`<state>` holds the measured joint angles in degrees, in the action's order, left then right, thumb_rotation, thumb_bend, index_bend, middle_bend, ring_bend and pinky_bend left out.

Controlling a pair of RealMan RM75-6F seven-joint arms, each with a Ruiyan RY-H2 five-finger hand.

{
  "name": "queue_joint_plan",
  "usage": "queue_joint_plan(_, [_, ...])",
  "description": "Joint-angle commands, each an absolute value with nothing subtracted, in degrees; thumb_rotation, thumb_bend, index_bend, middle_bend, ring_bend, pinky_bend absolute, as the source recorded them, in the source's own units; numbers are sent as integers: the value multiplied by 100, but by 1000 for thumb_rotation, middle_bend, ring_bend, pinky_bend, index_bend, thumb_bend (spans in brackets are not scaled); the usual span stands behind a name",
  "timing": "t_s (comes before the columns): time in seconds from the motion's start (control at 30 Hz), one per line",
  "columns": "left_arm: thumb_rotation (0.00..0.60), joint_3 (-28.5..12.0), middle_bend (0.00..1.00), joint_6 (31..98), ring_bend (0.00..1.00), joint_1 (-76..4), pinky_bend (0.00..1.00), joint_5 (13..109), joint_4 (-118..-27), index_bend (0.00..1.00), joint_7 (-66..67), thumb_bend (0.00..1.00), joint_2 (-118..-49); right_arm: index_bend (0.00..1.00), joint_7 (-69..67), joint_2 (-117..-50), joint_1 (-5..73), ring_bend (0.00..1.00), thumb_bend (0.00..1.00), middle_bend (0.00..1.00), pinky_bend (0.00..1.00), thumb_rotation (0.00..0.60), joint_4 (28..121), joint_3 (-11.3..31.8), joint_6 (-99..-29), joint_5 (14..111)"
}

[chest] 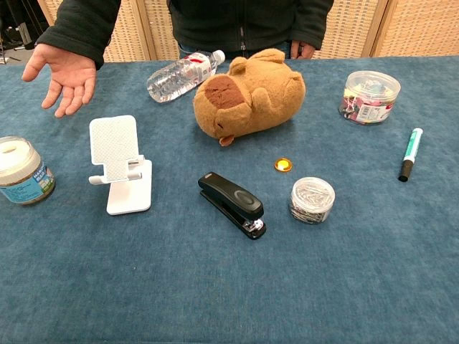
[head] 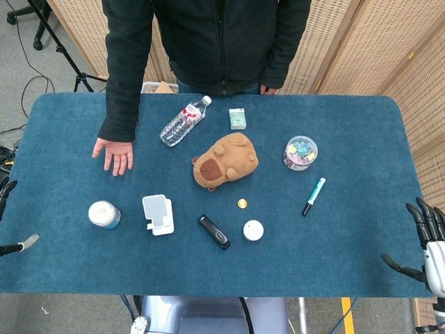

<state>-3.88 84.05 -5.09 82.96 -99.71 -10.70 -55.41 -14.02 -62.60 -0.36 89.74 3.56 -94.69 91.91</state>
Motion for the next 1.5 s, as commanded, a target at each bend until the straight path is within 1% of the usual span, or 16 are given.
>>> queue_joint_plan(0.03, [600, -386, 0, 8396, 0, -510, 0, 8295, -9973, 0, -1075, 0, -5537, 0, -1399, -6260, -34, 0, 0, 0, 0, 600, 8976, 352, -9464, 9193])
queue_joint_plan(0.23, [600, -365, 0, 8272, 0, -560, 0, 8309, -9945, 0, -1108, 0, -5533, 0, -1412, -6252, -48, 0, 0, 0, 0, 600, 8984, 342, -9485, 9204])
queue_joint_plan(0.37, [600, -377, 0, 7884, 0, -808, 0, 8334, -9716, 0, -1116, 0, -5687, 0, -1491, -6222, -54, 0, 0, 0, 0, 600, 9006, 352, -9482, 9172])
queue_joint_plan(0.5, [600, -334, 0, 7272, 0, -1218, 0, 8528, -9263, 0, -1387, 0, -6031, 0, -1593, -6188, -60, 0, 0, 0, 0, 600, 9003, 385, -9482, 9105])
queue_joint_plan(0.53, [600, -290, 0, 7028, 0, -1355, 0, 8587, -9131, 0, -1503, 0, -6119, 0, -1632, -6177, -63, 0, 0, 0, 0, 600, 8998, 396, -9479, 9077])
queue_joint_plan(0.67, [600, -217, 0, 6431, 0, -1738, 0, 8655, -8804, 0, -1330, 0, -6525, 0, -1753, -6154, -64, 0, 0, 0, 0, 600, 8955, 425, -9444, 8993])
queue_joint_plan(0.83, [600, -236, 0, 6248, 0, -1909, 0, 8568, -8706, 0, -1042, 0, -6854, 0, -1818, -6146, -51, 0, 0, 0, 0, 600, 8932, 429, -9405, 8978])
queue_joint_plan(0.97, [600, -303, 0, 5936, 0, -2105, 0, 8286, -8570, 5, -748, 0, -7217, 0, -1850, -6143, -51, 0, 0, 0, 0, 600, 8921, 425, -9390, 8976])
queue_joint_plan(1.03, [600, -321, 0, 5825, 0, -2170, 21, 8167, -8516, 8, -635, 0, -7328, 0, -1867, -6139, -55, 0, 0, 0, 0, 600, 8915, 432, -9391, 8961])
queue_joint_plan(1.1, [600, -354, 9, 5819, 1, -2211, 92, 8076, -8440, 35, -484, 10, -7461, 0, -1896, -6133, -57, 0, 0, 0, 0, 600, 8910, 444, -9388, 8937])
queue_joint_plan(1.13, [600, -368, 44, 5858, 16, -2216, 154, 8061, -8398, 71, -432, 38, -7528, 0, -1907, -6130, -56, 0, 0, 0, 0, 600, 8909, 449, -9384, 8928])
queue_joint_plan(1.2, [600, -392, 182, 5993, 104, -2204, 269, 8073, -8299, 160, -409, 119, -7659, 0, -1922, -6127, -54, 0, 0, 0, 0, 600, 8904, 456, -9373, 8912])
queue_joint_plan(1.27, [600, -403, 387, 6121, 266, -2173, 406, 8058, -8219, 303, -342, 226, -7734, 0, -1929, -6126, -52, 0, 0, 0, 0, 600, 8902, 459, -9363, 8904])
queue_joint_plan(1.37, [600, -431, 561, 6317, 421, -2119, 534, 8052, -8163, 490, -306, 339, -7789, 0, -1930, -6131, -49, 0, 0, 0, 0, 600, 8894, 456, -9352, 8909])
queue_joint_plan(1.43, [600, -446, 609, 6464, 463, -2091, 567, 8117, -8149, 542, -403, 386, -7781, 0, -1929, -6131, -46, 0, 0, 0, 0, 600, 8895, 452, -9342, 8913])
queue_joint_plan(1.5, [600, -452, 618, 6639, 470, -2060, 573, 8247, -8172, 549, -612, 397, -7712, 0, -1913, -6134, -45, 0, 0, 0, 0, 600, 8895, 453, -9340, 8914])
